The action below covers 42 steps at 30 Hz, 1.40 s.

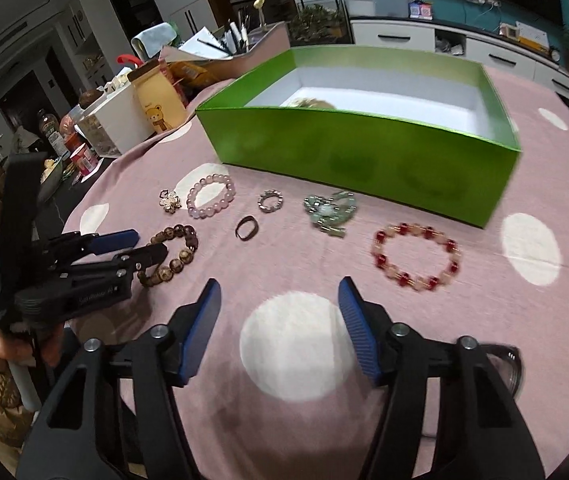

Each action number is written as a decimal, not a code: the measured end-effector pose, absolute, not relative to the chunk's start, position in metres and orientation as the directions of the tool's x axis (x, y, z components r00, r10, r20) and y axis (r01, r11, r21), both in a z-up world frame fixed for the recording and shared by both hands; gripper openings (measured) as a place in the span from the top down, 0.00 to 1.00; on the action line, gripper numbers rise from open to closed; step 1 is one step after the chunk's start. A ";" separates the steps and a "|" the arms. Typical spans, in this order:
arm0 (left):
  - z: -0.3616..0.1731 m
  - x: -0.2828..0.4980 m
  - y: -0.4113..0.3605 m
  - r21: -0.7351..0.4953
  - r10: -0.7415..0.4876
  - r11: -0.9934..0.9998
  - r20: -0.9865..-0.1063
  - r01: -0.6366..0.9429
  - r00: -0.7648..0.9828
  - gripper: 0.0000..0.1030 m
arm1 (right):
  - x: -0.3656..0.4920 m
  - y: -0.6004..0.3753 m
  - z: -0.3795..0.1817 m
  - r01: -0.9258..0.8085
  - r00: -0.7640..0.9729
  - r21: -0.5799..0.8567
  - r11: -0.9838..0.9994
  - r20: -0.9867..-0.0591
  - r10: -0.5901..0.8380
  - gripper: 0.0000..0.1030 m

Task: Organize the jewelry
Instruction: 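Grasp the brown wooden bead bracelet with the left tool, then grasp the small black ring with the right tool while the left tool holds the bracelet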

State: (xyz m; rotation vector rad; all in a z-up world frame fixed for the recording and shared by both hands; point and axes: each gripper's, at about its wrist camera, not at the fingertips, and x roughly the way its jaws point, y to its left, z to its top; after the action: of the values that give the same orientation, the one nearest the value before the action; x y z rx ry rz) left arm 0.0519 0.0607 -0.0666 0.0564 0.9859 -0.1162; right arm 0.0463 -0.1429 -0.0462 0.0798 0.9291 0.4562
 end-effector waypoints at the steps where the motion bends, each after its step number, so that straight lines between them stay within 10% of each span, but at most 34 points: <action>1: -0.067 0.051 0.059 -0.005 -0.079 0.991 -0.831 0.134 0.550 0.68 | 0.051 -0.139 -0.049 -0.348 0.505 0.259 0.901 -0.757 0.413 0.45; 5: -0.066 0.051 0.059 -0.037 -0.114 0.988 -0.824 0.147 0.556 0.93 | 0.064 -0.123 -0.055 -0.372 0.485 0.249 0.894 -0.769 0.416 0.54; 24: -0.046 0.061 0.074 -0.129 -0.194 0.980 -0.787 0.150 0.585 0.93 | 0.093 -0.075 -0.065 -0.443 0.534 0.057 0.895 -0.785 0.315 0.81; 42: -0.011 0.062 0.066 -0.142 -0.221 0.975 -0.746 0.173 0.629 0.93 | 0.075 -0.121 -0.023 -0.383 0.612 0.143 0.913 -0.701 0.366 0.83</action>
State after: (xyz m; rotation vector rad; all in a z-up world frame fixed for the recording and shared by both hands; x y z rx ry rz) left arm 0.0617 0.0659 -0.0112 -0.0587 0.8622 -0.2258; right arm 0.0751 -0.1206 -0.0234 -0.0218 0.8041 0.4319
